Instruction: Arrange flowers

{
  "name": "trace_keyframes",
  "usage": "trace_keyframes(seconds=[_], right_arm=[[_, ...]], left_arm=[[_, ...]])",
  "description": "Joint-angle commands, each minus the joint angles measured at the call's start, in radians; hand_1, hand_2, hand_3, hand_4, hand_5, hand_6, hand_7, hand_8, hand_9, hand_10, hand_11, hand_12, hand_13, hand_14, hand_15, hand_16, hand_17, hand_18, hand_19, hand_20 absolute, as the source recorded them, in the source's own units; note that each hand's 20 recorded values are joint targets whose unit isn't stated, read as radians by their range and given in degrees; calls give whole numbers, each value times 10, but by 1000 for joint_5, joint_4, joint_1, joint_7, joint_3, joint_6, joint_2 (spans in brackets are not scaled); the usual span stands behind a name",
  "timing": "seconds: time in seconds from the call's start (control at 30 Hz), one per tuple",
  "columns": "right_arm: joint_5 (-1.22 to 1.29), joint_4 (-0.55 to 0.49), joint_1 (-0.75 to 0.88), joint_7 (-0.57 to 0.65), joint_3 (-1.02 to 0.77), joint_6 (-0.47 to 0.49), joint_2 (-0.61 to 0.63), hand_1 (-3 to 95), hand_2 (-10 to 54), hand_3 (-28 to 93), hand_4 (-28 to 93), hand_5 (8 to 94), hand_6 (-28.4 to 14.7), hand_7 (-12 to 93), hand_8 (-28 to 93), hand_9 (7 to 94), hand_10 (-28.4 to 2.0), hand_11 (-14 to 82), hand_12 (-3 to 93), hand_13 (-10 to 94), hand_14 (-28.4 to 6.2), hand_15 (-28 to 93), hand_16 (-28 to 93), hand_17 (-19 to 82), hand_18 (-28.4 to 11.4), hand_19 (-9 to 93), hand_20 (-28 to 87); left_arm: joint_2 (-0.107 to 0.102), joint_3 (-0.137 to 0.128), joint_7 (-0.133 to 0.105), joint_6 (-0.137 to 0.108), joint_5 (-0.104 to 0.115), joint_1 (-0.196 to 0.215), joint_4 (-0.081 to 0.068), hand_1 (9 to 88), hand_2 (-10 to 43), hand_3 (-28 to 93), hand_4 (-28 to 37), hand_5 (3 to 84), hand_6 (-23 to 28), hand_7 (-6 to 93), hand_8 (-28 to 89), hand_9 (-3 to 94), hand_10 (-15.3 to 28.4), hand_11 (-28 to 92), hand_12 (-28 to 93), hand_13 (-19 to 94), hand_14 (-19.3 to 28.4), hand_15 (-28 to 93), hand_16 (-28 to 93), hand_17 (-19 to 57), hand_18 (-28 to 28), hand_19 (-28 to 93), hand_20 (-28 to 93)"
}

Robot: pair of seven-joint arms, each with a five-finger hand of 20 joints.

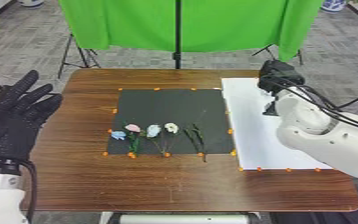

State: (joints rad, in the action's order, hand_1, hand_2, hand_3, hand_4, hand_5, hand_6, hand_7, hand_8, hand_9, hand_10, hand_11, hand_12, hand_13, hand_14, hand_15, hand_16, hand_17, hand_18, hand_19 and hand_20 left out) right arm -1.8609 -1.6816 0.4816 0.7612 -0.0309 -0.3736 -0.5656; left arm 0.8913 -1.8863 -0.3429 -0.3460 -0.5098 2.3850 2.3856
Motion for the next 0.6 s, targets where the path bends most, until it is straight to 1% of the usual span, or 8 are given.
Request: trace_keyframes(seconds=[0.03,0.07,0.17,0.23,0.3,0.37,0.43,0.6], right_arm=[[27,-84,-17,-72,7,17,-171,567,-95,784,-283,815,7,324,39,937,-49,122,365,863,15,603,230,517,-150,932,379],[30,-86,-15,-78,8,23,-190,567,-95,783,-283,815,7,324,39,937,-49,122,365,864,14,603,230,517,-150,932,379],[44,-91,7,-81,2,45,-239,567,-95,783,-283,816,7,321,40,937,-49,122,365,864,13,605,229,517,-150,932,381],[49,-91,5,-72,31,43,-267,568,-95,781,-283,816,8,321,42,937,-49,122,365,864,12,606,227,516,-150,932,383],[46,-75,11,-69,50,62,-303,568,-95,781,-283,817,8,319,41,937,-49,122,364,863,11,607,226,517,-150,932,384],[58,-60,2,-45,88,46,-331,568,-95,781,-283,817,8,318,42,937,-49,122,363,864,9,608,224,516,-151,932,385],[73,-57,32,-40,65,64,-340,567,-95,781,-283,817,9,318,43,937,-49,122,364,864,9,609,220,516,-151,932,387],[83,-51,53,-26,76,69,-354,567,-95,778,-283,817,9,317,44,937,-48,122,363,864,6,612,216,516,-151,932,388]], left_arm=[[3,2,22,8,-8,-9,-8,207,83,766,-283,344,88,115,-84,298,187,241,104,245,273,523,-103,-68,244,629,57],[-1,4,21,8,-7,-12,-9,207,83,766,-283,344,88,115,-84,298,187,241,103,245,273,523,-103,-68,244,629,57],[-7,8,29,10,-7,-26,-13,207,83,766,-283,344,88,115,-84,298,187,240,103,245,273,523,-103,-68,244,629,57],[-4,6,36,9,-11,-29,-13,207,83,767,-283,344,88,115,-84,298,188,240,103,245,274,524,-103,-68,244,629,57],[-3,-2,35,6,-9,-19,-10,207,83,768,-283,344,88,115,-84,298,188,240,103,245,274,524,-103,-68,244,629,57],[-2,1,34,8,-6,-22,-12,207,83,767,-283,344,88,115,-84,298,188,239,103,245,273,523,-103,-68,244,629,57],[-3,7,40,11,-9,-33,-16,207,83,768,-283,345,89,115,-84,298,188,240,103,244,273,523,-103,-68,244,629,57],[-3,6,42,15,-9,-33,-16,207,83,767,-283,344,89,115,-84,298,188,240,103,244,273,522,-103,-68,244,629,57]])
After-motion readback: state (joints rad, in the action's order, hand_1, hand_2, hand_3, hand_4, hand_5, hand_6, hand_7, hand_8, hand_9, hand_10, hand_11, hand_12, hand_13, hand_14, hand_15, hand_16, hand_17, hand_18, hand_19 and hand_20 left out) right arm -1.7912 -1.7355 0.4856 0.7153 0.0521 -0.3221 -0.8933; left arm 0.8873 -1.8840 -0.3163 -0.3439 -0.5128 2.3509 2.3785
